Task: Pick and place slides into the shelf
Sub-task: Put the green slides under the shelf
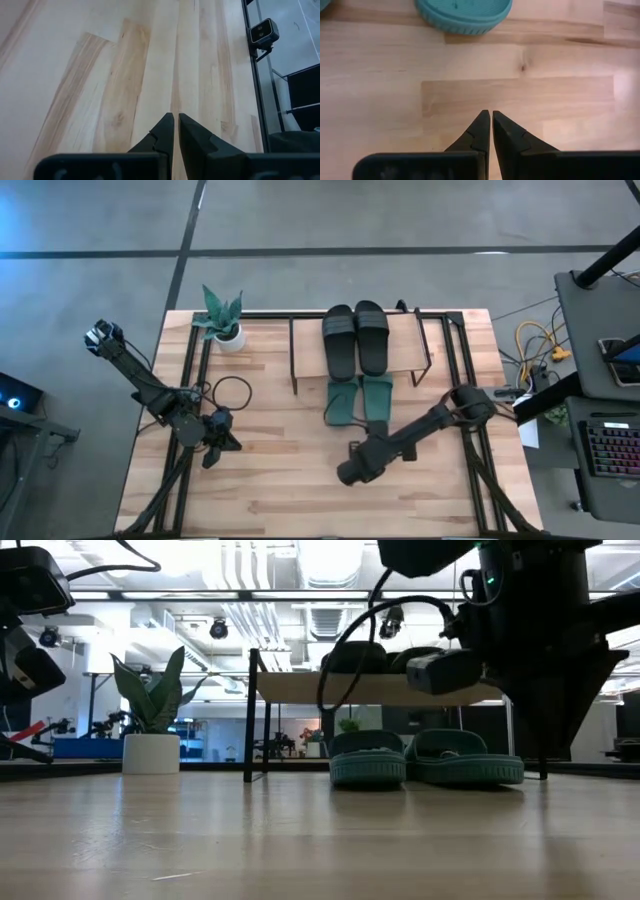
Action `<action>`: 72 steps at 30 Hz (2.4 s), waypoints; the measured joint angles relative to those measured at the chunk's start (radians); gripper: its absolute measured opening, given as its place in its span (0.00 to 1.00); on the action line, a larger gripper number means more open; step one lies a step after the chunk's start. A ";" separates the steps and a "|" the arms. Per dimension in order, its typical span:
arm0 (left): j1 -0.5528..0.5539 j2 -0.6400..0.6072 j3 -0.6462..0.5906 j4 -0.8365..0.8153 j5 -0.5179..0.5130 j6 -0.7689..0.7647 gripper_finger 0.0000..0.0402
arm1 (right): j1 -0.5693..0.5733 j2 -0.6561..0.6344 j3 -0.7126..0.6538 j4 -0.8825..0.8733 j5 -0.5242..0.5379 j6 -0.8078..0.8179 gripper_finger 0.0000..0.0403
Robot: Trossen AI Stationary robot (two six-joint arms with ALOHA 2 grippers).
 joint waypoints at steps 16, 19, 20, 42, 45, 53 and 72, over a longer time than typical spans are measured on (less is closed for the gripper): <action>0.000 0.000 0.001 0.004 0.019 0.001 0.03 | -0.002 -0.300 -0.394 0.393 0.056 0.114 0.02; 0.000 0.000 0.001 0.004 0.018 0.001 0.03 | -0.009 -0.304 -0.403 0.395 0.064 0.106 0.02; 0.000 0.000 0.001 0.005 0.018 0.001 0.03 | -0.011 -0.302 -0.403 0.395 0.065 0.098 0.02; 0.000 0.000 0.001 0.005 0.020 0.001 0.03 | -0.094 -0.289 -0.515 0.543 0.097 -0.074 0.02; 0.000 0.000 0.001 0.005 0.023 0.000 0.03 | -0.109 -0.291 -0.526 0.543 0.118 -0.089 0.02; 0.000 0.000 0.001 0.017 0.027 -0.002 0.03 | -0.153 -0.289 -0.540 0.524 0.238 -0.123 0.02; 0.000 0.000 0.001 0.021 0.028 -0.002 0.03 | -0.222 -0.289 -0.519 0.500 0.334 -0.200 0.02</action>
